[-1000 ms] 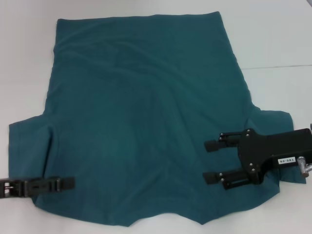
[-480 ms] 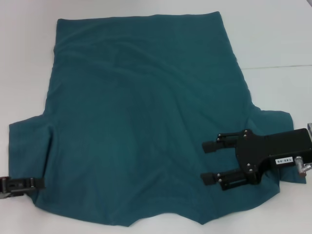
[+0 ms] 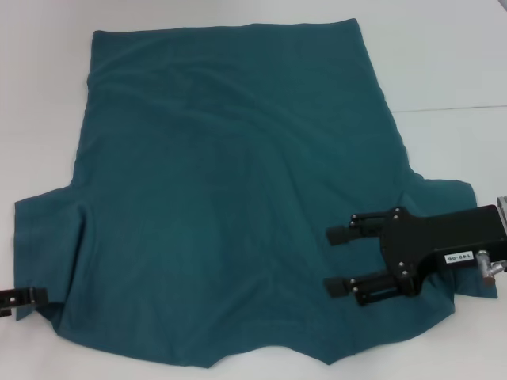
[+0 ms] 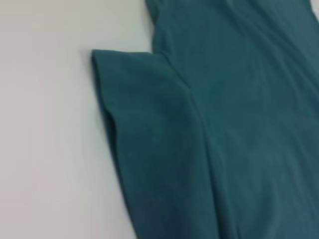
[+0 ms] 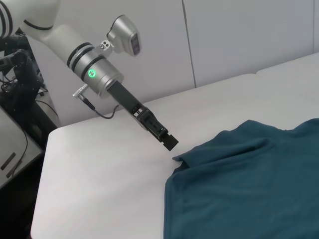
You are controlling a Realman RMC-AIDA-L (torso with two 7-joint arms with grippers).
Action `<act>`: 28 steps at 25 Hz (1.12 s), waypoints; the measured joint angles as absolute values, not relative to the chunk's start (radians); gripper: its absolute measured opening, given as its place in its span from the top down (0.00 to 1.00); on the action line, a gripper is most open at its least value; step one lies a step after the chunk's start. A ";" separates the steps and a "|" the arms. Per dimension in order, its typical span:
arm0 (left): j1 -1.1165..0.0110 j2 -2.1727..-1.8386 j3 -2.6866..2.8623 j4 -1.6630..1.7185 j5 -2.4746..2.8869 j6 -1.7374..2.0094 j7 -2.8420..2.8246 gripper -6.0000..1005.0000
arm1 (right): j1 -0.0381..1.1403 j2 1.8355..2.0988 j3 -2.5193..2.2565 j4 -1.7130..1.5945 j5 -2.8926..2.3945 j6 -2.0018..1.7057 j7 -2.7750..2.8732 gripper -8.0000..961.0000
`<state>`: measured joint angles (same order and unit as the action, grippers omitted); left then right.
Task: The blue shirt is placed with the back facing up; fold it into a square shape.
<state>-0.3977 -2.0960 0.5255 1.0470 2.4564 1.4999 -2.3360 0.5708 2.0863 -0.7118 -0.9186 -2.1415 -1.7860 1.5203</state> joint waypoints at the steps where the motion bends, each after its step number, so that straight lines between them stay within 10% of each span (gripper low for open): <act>1: -0.397 -2.099 0.526 1.045 2.462 1.489 -2.328 0.18 | 0.573 2.086 -0.712 -0.918 -2.141 -1.786 1.520 0.10; 28: -0.404 -2.124 0.562 1.032 2.513 1.392 -2.298 0.18 | 0.588 2.086 -0.724 -0.916 -2.141 -1.762 1.531 0.10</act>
